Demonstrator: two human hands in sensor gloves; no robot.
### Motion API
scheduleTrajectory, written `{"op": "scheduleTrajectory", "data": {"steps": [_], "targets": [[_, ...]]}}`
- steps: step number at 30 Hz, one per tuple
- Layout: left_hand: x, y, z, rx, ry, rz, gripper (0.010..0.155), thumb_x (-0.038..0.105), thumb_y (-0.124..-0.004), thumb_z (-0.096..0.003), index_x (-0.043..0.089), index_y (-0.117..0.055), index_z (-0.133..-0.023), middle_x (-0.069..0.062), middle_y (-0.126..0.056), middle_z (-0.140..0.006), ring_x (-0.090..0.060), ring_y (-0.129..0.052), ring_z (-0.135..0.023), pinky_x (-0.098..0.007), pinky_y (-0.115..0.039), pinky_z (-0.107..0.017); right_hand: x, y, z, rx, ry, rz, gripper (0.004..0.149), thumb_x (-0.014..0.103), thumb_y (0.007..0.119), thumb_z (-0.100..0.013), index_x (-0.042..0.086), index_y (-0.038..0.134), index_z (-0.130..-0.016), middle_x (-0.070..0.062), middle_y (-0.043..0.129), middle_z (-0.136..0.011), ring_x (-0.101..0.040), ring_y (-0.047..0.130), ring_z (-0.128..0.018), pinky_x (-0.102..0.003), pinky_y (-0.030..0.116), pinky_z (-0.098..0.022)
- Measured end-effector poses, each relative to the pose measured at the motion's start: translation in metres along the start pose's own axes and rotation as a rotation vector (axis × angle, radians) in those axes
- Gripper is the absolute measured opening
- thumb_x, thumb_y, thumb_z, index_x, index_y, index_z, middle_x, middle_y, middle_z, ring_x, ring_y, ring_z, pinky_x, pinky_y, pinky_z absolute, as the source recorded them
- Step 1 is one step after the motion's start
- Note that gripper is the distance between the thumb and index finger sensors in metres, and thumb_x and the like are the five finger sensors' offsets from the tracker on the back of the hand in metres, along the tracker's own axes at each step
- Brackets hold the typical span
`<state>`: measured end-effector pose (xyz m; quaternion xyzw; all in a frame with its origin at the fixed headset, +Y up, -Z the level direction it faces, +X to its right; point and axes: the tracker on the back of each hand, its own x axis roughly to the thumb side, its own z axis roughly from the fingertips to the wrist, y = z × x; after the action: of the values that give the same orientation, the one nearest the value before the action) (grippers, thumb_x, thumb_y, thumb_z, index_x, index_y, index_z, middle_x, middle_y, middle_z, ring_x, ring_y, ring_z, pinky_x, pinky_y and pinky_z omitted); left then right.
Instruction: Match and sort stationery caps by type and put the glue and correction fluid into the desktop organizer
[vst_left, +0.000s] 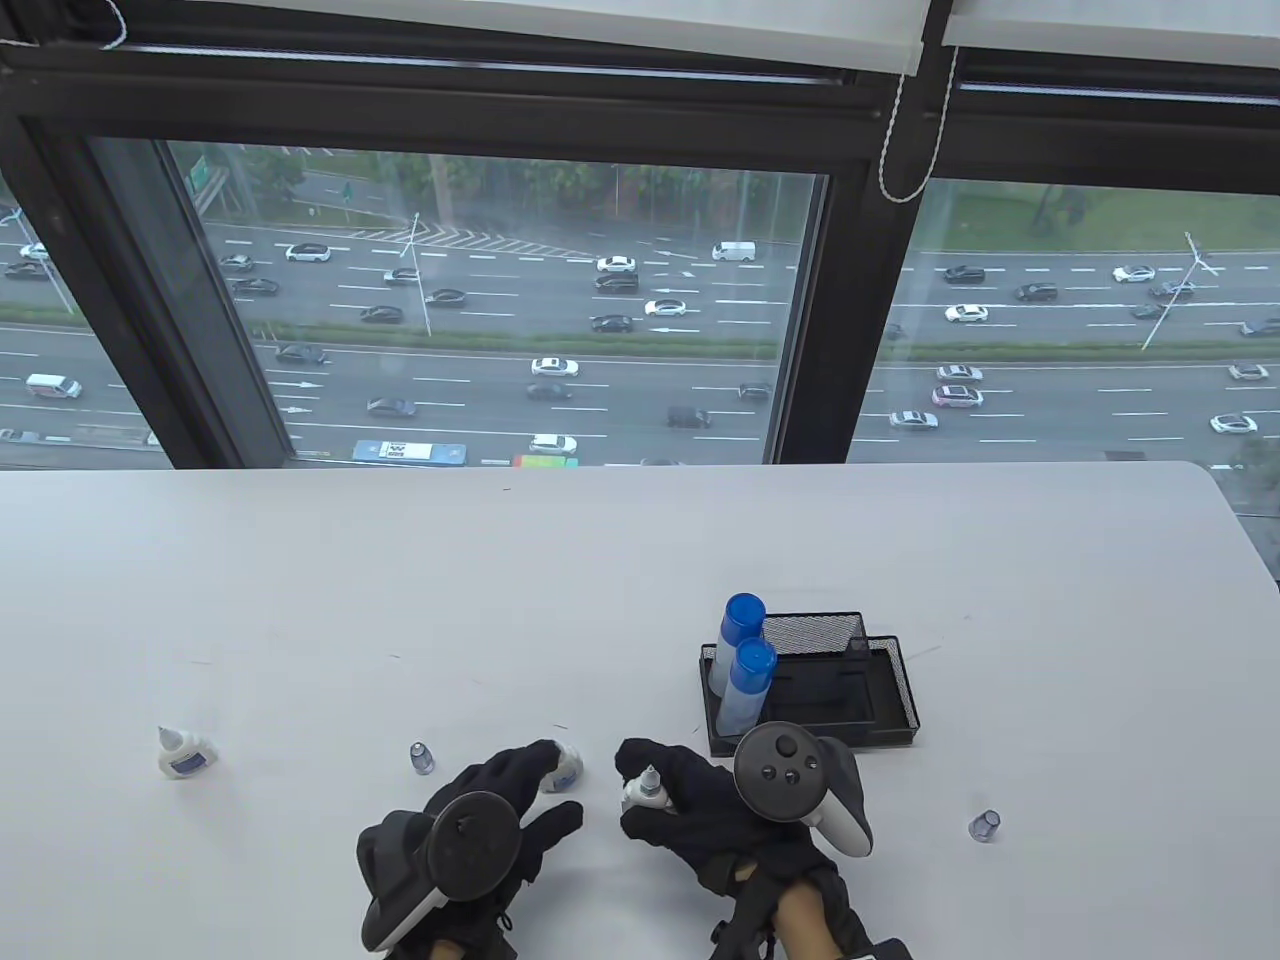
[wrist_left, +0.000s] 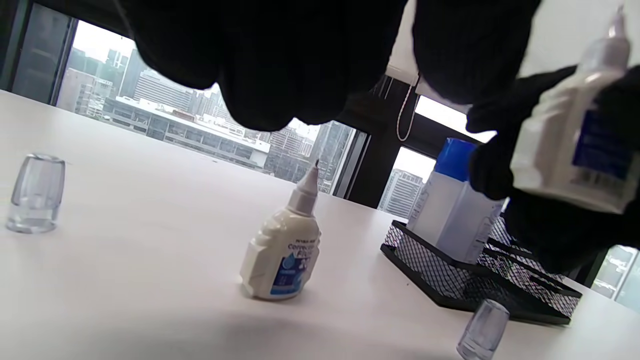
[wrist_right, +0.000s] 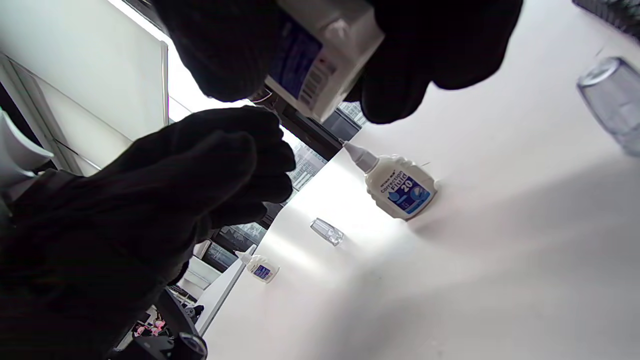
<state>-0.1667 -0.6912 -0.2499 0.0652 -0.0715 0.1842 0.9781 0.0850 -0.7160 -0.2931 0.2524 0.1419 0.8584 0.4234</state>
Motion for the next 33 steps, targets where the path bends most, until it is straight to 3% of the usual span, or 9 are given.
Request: {"op": "scheduleTrajectory", "data": {"steps": [5, 8, 11, 15, 21, 24, 29, 33], "targets": [[-0.037, 0.018, -0.006, 0.137, 0.152, 0.023, 0.061, 0.054, -0.078, -0.0534, 0.028, -0.067, -0.107, -0.003, -0.082, -0.107, -0.028, -0.092, -0.093, -0.053, -0.074, -0.068, -0.003, 0.003, 0.015, -0.098, 0.002, 0.019, 0.067, 0.035, 0.084, -0.047, 0.016, 0.059, -0.106, -0.012, 0.075, -0.099, -0.032, 0.087, -0.076, -0.053, 0.072, -0.062], [-0.071, 0.010, -0.017, 0.113, 0.291, -0.014, 0.051, 0.047, -0.071, -0.0590, 0.032, -0.066, -0.107, -0.006, -0.078, -0.111, -0.033, -0.088, -0.097, -0.055, -0.071, -0.069, -0.002, 0.001, 0.019, -0.111, -0.002, 0.015, 0.067, 0.035, 0.085, -0.047, 0.016, 0.058, -0.106, -0.011, 0.075, -0.098, -0.031, 0.087, -0.076, -0.052, 0.072, -0.062], [-0.086, 0.000, -0.023, 0.062, 0.347, -0.087, 0.053, 0.049, -0.071, -0.0592, 0.032, -0.065, -0.109, -0.007, -0.075, -0.114, -0.035, -0.085, -0.100, -0.056, -0.070, -0.070, -0.002, -0.001, 0.021, -0.111, -0.014, -0.003, 0.065, 0.035, 0.085, -0.047, 0.016, 0.061, -0.105, -0.011, 0.076, -0.098, -0.031, 0.088, -0.076, -0.052, 0.072, -0.062], [-0.092, -0.024, -0.032, -0.038, 0.368, -0.163, 0.053, 0.051, -0.071, -0.0582, 0.033, -0.066, -0.108, -0.006, -0.077, -0.113, -0.033, -0.087, -0.099, -0.055, -0.071, -0.070, -0.003, -0.001, 0.023, -0.096, -0.015, -0.052, 0.064, 0.036, 0.084, -0.047, 0.017, 0.062, -0.104, -0.012, 0.076, -0.098, -0.032, 0.088, -0.076, -0.053, 0.072, -0.062], [-0.099, -0.045, -0.040, -0.098, 0.421, -0.291, 0.053, 0.051, -0.073, -0.0572, 0.032, -0.070, -0.106, -0.006, -0.082, -0.109, -0.032, -0.093, -0.093, -0.054, -0.073, -0.068, -0.005, -0.001, 0.023, -0.107, 0.000, -0.039, 0.063, 0.036, 0.084, -0.047, 0.018, 0.064, -0.104, -0.013, 0.075, -0.099, -0.032, 0.087, -0.077, -0.053, 0.072, -0.062], [-0.101, -0.052, -0.041, -0.104, 0.440, -0.333, 0.050, 0.049, -0.075, -0.0561, 0.032, -0.074, -0.103, -0.002, -0.093, -0.100, -0.028, -0.100, -0.084, -0.051, -0.078, -0.064, -0.007, -0.001, 0.023, -0.105, 0.009, -0.053, 0.063, 0.036, 0.084, -0.047, 0.018, 0.064, -0.104, -0.013, 0.075, -0.099, -0.032, 0.088, -0.077, -0.053, 0.072, -0.062], [-0.099, -0.052, -0.042, -0.065, 0.427, -0.368, 0.048, 0.046, -0.080, -0.0536, 0.031, -0.079, -0.099, -0.001, -0.098, -0.093, -0.024, -0.105, -0.077, -0.047, -0.082, -0.061, -0.009, -0.001, 0.022, -0.109, 0.022, -0.042, 0.062, 0.036, 0.084, -0.047, 0.018, 0.064, -0.103, -0.013, 0.076, -0.099, -0.032, 0.088, -0.076, -0.053, 0.072, -0.062], [-0.081, -0.026, -0.041, 0.020, 0.369, -0.232, 0.047, 0.043, -0.076, -0.0565, 0.030, -0.075, -0.102, -0.001, -0.094, -0.097, -0.024, -0.102, -0.081, -0.048, -0.082, -0.061, -0.009, -0.002, 0.023, -0.122, 0.037, -0.043, 0.062, 0.036, 0.084, -0.047, 0.017, 0.064, -0.103, -0.013, 0.076, -0.098, -0.032, 0.088, -0.076, -0.053, 0.072, -0.061]]}}
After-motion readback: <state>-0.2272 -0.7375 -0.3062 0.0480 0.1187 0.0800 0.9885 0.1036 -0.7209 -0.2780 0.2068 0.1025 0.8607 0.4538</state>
